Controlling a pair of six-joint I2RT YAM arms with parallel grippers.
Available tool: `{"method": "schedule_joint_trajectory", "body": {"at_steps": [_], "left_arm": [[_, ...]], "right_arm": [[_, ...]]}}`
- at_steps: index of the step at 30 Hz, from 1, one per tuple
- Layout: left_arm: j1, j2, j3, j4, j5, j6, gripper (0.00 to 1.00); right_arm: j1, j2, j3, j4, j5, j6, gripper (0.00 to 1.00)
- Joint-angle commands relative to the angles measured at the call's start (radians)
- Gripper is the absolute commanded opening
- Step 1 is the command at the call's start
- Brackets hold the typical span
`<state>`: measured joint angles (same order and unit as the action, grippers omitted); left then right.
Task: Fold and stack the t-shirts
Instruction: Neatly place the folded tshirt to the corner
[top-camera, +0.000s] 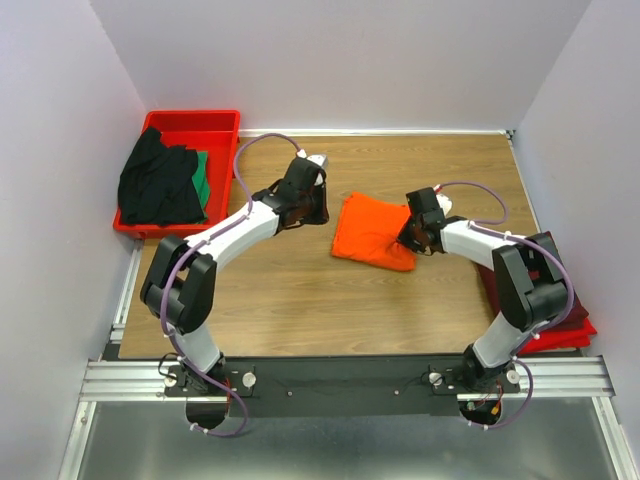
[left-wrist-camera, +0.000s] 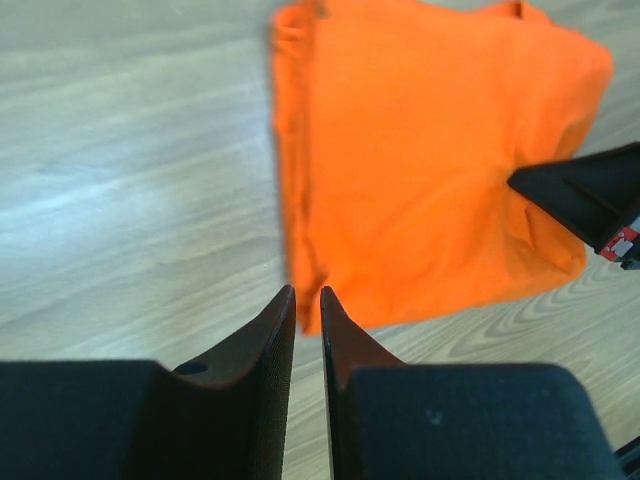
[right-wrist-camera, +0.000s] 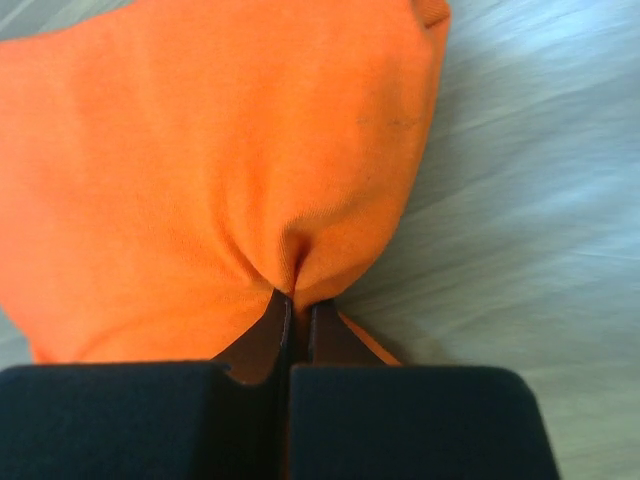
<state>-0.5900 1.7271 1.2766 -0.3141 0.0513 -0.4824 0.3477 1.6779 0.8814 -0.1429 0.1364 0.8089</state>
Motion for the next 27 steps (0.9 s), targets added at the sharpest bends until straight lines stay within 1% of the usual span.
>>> {"method": "schedule_joint_trajectory", "body": {"at_steps": [1,3,4,6,10,13,15,18,22,27], "left_arm": [[0.015,-0.038,0.024,-0.04,-0.018,0.044,0.24],[0.021,-0.043,0.024,-0.042,-0.011,0.047,0.24],[0.022,-0.047,0.021,-0.04,-0.007,0.048,0.24],[0.024,-0.05,0.015,-0.034,-0.001,0.047,0.24],[0.024,-0.058,0.004,-0.028,0.018,0.05,0.23],[0.025,-0.058,0.001,-0.026,0.019,0.053,0.23],[0.025,-0.061,0.003,-0.026,0.022,0.053,0.24],[0.025,-0.06,0.003,-0.026,0.028,0.054,0.23],[0.025,-0.06,0.0,-0.026,0.033,0.056,0.23],[0.027,-0.046,0.004,-0.022,0.054,0.059,0.23]], "right_arm": [[-0.007,-0.004,0.045,-0.246,0.251,0.047,0.0],[-0.013,-0.003,0.079,-0.299,0.287,0.088,0.0],[-0.018,0.005,0.118,-0.352,0.33,0.11,0.0],[-0.021,0.023,0.18,-0.405,0.391,0.127,0.01],[-0.044,0.06,0.281,-0.558,0.483,0.183,0.0],[-0.059,0.078,0.333,-0.618,0.557,0.205,0.01],[-0.079,0.094,0.385,-0.644,0.58,0.208,0.0],[-0.125,0.123,0.473,-0.719,0.589,0.219,0.0],[-0.177,0.141,0.566,-0.829,0.649,0.223,0.0],[-0.252,0.144,0.648,-0.902,0.64,0.188,0.0]]}}
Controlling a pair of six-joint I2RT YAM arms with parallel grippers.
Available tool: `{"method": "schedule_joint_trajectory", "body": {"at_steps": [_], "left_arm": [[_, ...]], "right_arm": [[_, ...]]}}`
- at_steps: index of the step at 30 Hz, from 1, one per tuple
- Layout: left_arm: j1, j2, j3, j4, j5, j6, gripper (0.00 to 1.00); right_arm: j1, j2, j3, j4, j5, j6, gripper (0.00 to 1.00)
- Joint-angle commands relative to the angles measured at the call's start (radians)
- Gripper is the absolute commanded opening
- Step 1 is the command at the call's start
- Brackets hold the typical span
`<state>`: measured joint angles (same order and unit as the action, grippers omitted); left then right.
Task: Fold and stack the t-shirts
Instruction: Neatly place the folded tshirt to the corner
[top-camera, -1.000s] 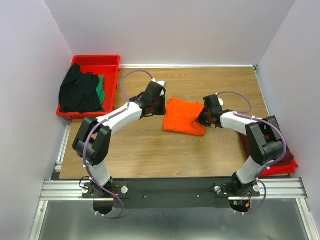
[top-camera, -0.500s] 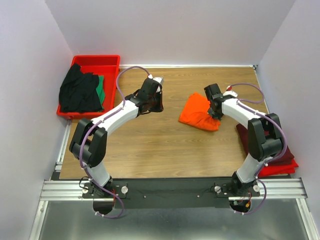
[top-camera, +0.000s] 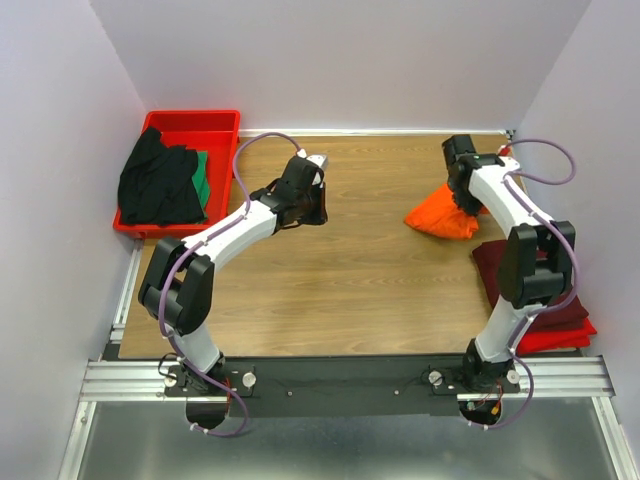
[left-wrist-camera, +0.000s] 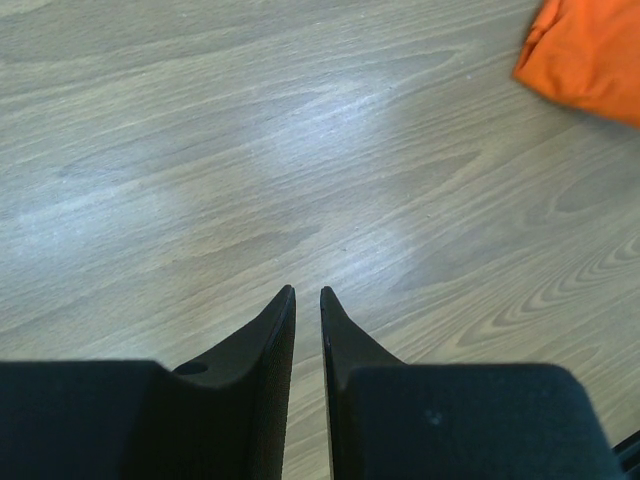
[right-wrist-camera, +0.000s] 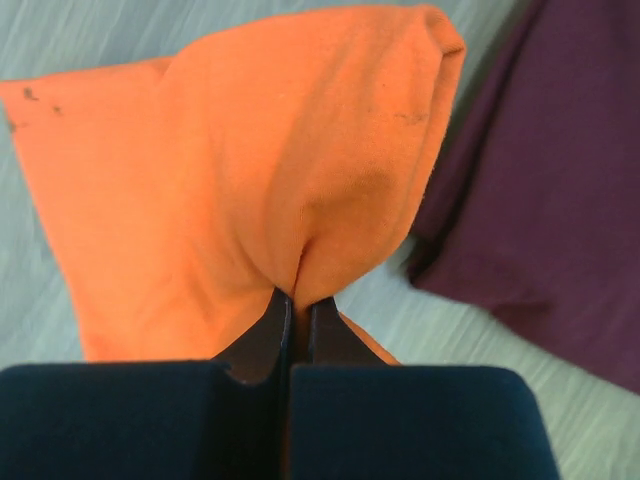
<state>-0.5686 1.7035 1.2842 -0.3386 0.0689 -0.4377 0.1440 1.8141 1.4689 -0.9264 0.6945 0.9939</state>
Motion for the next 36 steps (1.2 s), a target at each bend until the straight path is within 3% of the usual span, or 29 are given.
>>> {"method": "schedule_joint_trajectory", "body": {"at_steps": [1,11,36], "left_arm": [[0.007,-0.021,-0.003,0.004,0.042,0.014,0.23],[0.006,0.008,0.013,-0.007,0.098,0.025,0.23],[0.006,0.058,0.024,0.001,0.172,0.056,0.23]], "right_arm": [[-0.066,0.01,0.071,-0.126,0.076,0.0,0.0],[-0.21,-0.004,0.172,-0.207,0.046,-0.07,0.01],[-0.258,-0.124,0.28,-0.341,0.096,-0.084,0.01]]}}
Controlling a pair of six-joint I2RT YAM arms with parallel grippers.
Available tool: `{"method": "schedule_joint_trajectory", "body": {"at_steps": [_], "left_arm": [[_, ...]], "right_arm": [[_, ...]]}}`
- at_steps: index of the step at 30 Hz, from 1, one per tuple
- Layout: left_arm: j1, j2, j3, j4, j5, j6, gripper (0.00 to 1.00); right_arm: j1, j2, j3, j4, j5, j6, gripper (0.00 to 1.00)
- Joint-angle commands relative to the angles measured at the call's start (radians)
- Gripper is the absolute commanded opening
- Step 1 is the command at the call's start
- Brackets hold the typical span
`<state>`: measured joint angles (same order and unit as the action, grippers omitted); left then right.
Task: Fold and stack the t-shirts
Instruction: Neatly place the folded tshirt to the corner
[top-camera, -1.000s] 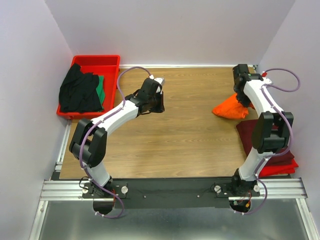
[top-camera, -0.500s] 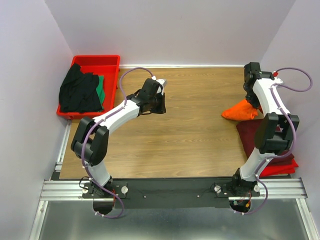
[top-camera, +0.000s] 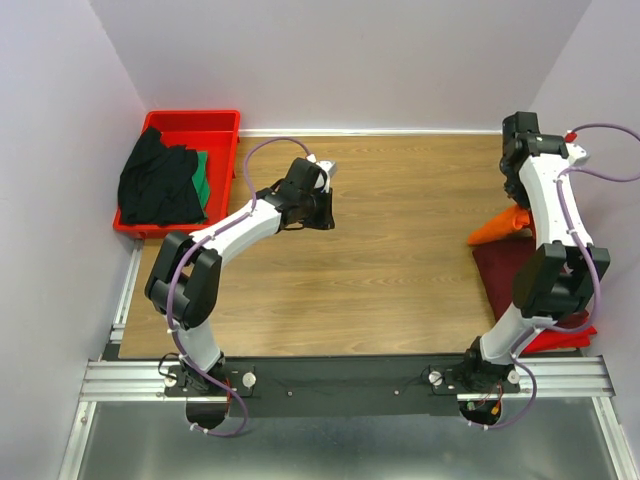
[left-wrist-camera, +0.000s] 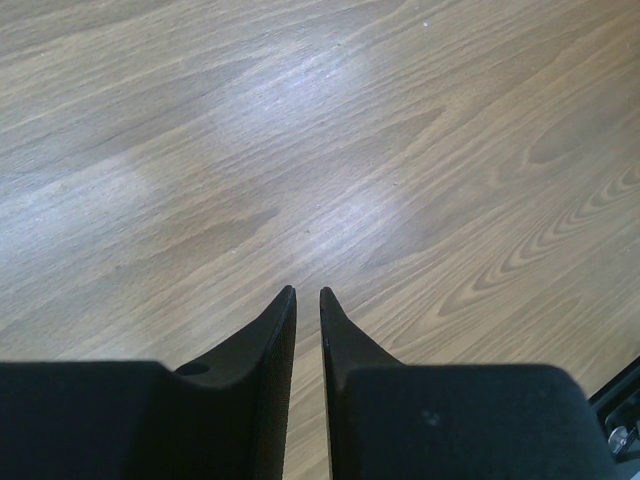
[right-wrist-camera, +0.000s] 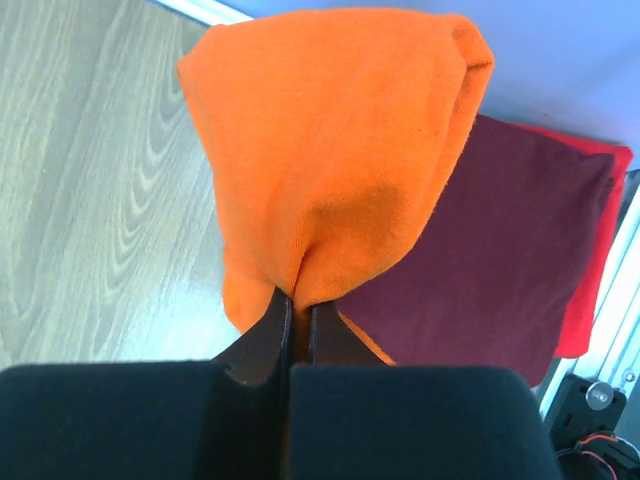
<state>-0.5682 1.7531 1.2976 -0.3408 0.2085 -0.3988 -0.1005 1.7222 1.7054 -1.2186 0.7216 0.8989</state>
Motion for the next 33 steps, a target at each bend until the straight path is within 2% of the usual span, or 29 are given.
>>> {"method": "schedule_joint_trajectory", "body": {"at_steps": [1,17,28,29,31,32,33], "left_arm": [[0.005,0.006,0.011,0.003,0.032,0.018,0.23],[0.005,0.002,-0.001,0.013,0.051,0.014,0.23],[0.002,-0.013,-0.032,0.042,0.089,0.005,0.23],[-0.001,-0.014,-0.04,0.045,0.098,0.003,0.22],[-0.01,-0.014,-0.044,0.052,0.109,0.002,0.23],[-0.016,-0.012,-0.05,0.057,0.114,0.002,0.22],[-0.019,-0.012,-0.05,0.06,0.114,0.003,0.22]], "right_arm": [[-0.015,-0.033,0.049,-0.053,0.071,0.009,0.0],[-0.053,-0.139,0.011,-0.102,0.091,-0.002,0.0],[-0.068,-0.295,-0.187,-0.13,0.022,0.029,0.03],[-0.074,-0.308,-0.217,-0.139,0.016,0.034,0.17],[-0.077,-0.332,-0.245,-0.171,0.015,0.049,0.59],[-0.077,-0.361,-0.272,-0.171,-0.003,0.037,0.99],[-0.079,-0.378,-0.285,-0.171,-0.011,0.029,1.0]]}}
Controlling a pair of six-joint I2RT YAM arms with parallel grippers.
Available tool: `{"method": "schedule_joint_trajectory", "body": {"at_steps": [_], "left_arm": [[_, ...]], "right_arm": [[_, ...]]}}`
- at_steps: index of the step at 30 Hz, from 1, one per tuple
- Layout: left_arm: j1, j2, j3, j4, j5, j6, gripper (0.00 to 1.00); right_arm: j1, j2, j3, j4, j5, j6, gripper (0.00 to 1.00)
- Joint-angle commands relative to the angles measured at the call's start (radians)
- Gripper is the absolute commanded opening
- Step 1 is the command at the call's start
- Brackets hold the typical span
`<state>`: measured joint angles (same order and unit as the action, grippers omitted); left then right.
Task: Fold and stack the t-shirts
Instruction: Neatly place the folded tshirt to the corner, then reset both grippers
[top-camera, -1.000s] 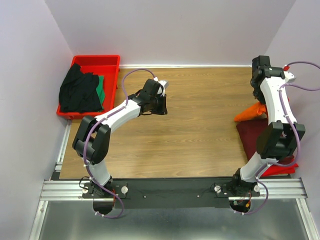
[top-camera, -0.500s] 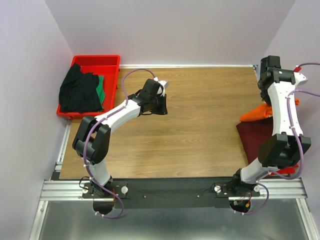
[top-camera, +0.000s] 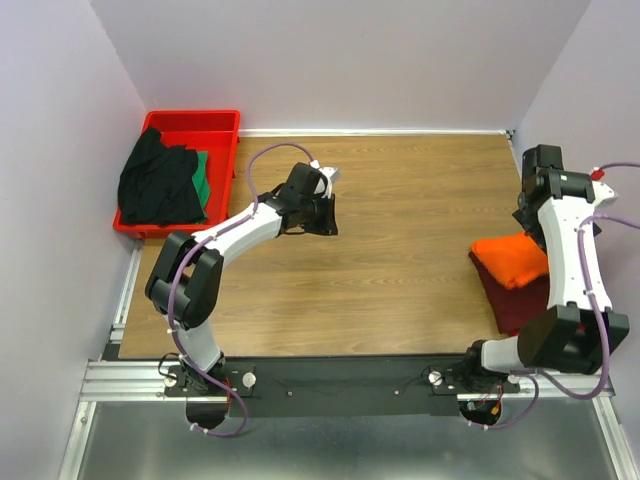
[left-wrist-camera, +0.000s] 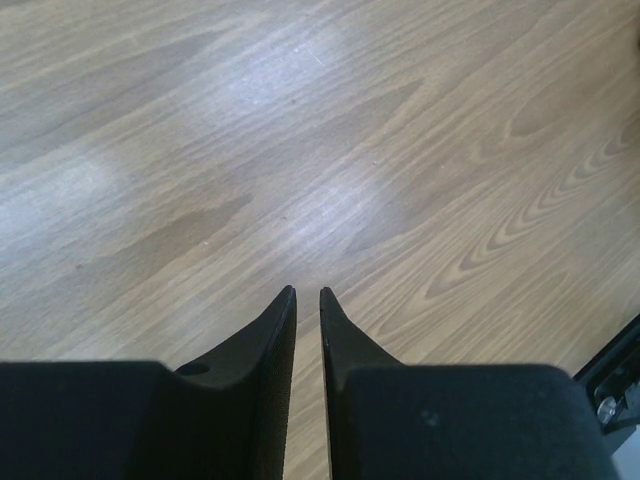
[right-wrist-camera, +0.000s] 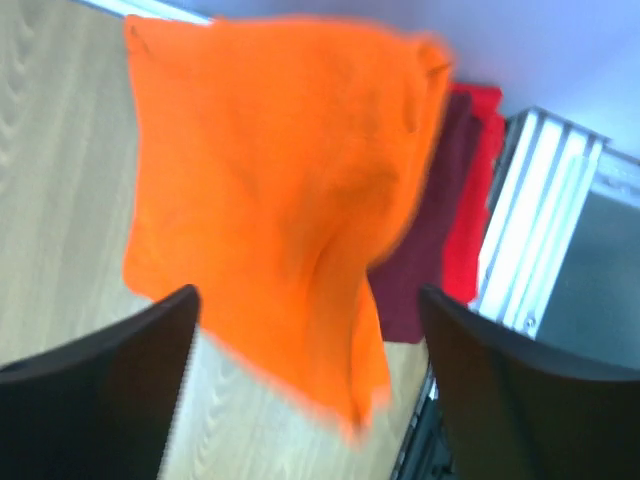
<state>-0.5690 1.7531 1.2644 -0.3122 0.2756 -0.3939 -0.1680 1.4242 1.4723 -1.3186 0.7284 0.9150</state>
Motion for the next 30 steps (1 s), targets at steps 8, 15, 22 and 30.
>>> {"method": "schedule_joint_trajectory", "body": {"at_steps": [8,15,22,30], "left_arm": [[-0.034,-0.02,-0.026,0.047,0.063,-0.003,0.22],[-0.031,-0.075,-0.005,0.027,0.005,0.018,0.23],[0.003,-0.15,0.003,0.015,-0.098,0.029,0.24],[0.044,-0.259,-0.036,0.033,-0.256,0.033,0.28]], "right_arm": [[-0.011,-0.182,-0.064,-0.008,-0.089,-0.077,1.0],[-0.01,-0.278,-0.187,0.327,-0.46,-0.244,1.0],[0.21,-0.222,-0.239,0.583,-0.526,-0.217,1.0],[0.593,-0.058,-0.277,0.881,-0.477,-0.235,1.0]]}}
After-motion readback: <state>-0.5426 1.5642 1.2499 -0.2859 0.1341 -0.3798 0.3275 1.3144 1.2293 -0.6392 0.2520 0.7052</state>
